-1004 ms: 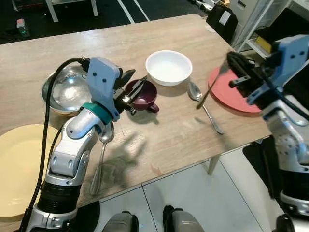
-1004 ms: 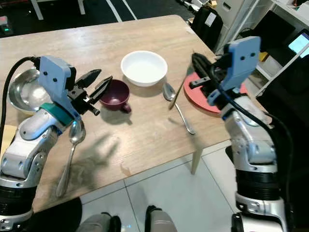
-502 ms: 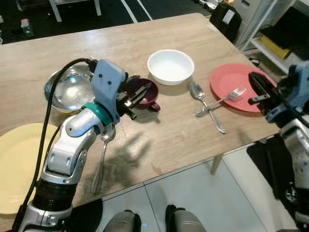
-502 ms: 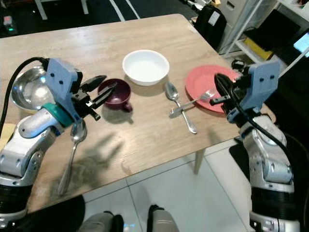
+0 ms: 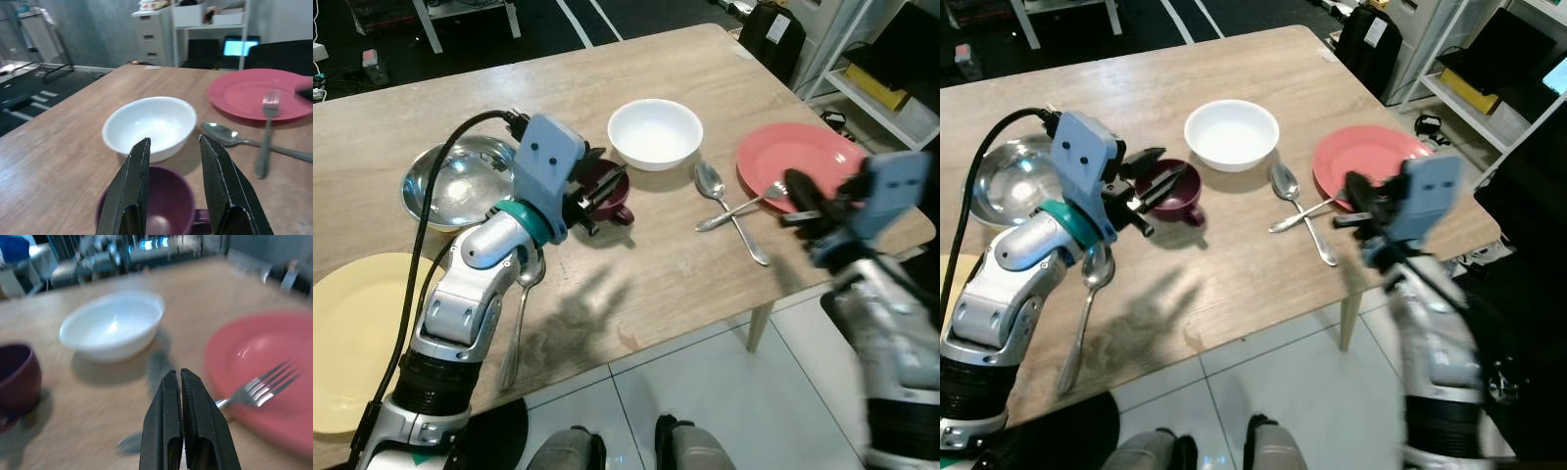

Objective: Setting the table

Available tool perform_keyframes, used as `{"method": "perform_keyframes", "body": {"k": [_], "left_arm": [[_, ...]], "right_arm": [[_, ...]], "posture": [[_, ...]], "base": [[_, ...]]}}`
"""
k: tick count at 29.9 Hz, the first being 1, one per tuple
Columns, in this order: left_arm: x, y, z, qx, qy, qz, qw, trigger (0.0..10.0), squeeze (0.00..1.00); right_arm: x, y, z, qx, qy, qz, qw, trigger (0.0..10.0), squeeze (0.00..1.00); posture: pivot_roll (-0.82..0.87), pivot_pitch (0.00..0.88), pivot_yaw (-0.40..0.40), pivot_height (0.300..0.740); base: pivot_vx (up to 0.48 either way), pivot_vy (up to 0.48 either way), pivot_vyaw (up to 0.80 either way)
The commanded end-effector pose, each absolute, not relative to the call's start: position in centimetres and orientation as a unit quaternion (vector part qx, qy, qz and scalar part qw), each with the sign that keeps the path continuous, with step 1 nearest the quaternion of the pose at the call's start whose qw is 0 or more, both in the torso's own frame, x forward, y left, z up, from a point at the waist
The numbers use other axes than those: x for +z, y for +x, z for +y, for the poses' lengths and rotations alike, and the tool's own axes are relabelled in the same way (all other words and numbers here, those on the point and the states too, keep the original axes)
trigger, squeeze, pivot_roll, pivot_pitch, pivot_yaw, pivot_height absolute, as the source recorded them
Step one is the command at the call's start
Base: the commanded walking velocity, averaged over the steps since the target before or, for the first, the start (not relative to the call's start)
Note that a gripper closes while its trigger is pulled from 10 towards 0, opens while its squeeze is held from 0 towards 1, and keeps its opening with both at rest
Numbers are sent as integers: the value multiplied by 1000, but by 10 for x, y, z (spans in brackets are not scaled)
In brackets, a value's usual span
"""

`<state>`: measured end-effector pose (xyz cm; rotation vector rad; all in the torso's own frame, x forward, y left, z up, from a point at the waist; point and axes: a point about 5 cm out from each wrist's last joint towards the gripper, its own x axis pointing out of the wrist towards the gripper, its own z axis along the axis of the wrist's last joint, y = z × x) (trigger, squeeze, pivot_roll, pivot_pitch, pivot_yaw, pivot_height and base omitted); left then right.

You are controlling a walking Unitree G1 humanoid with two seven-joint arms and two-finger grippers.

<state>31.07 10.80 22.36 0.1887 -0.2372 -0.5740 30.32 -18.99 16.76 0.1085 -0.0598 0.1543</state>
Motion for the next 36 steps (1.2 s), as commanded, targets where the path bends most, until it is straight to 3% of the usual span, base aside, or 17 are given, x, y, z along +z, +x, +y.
{"method": "perform_keyframes", "body": {"k": [1,2,3,4,7,17,18,33,34,36], "left_arm": [[222,314,115,-258,95,-115,955,10000,0],[223,316,117,-248,95,-117,957,10000,0],[223,316,117,-248,95,-117,957,10000,0],[224,316,118,-242,96,-118,958,10000,0],[225,317,120,-237,97,-120,959,10000,0],[225,315,123,-226,97,-121,962,10000,0],[225,315,123,-223,97,-121,962,10000,0],[225,316,121,-220,91,-121,964,10000,0],[226,316,121,-221,91,-121,964,10000,0],[226,316,121,-221,91,-122,963,10000,0]], "right_arm": [[152,306,-188,48,64,10,997,10000,0],[139,309,-173,44,91,37,994,10000,639],[139,309,-173,44,91,37,994,10000,639],[130,313,-162,36,115,57,991,10000,1000],[120,318,-152,12,151,79,985,10000,1000],[126,334,-157,-51,215,82,972,10000,1000],[130,336,-155,-49,221,77,971,10000,0],[141,344,-149,-67,221,65,971,10000,0],[138,347,-147,-76,214,72,971,9490,0],[137,349,-146,-81,209,77,972,9490,0]], "posture": [[53,50,91,740],[57,51,90,740],[57,51,90,740],[66,53,86,740],[79,56,80,740],[92,65,67,740],[93,66,65,740],[89,78,71,740],[89,78,71,740],[89,78,71,740]], "base": [[0,0,0],[0,0,0],[0,0,0],[0,0,0],[0,0,0],[0,0,0],[0,0,0],[0,0,0],[0,0,0],[0,0,0]]}}
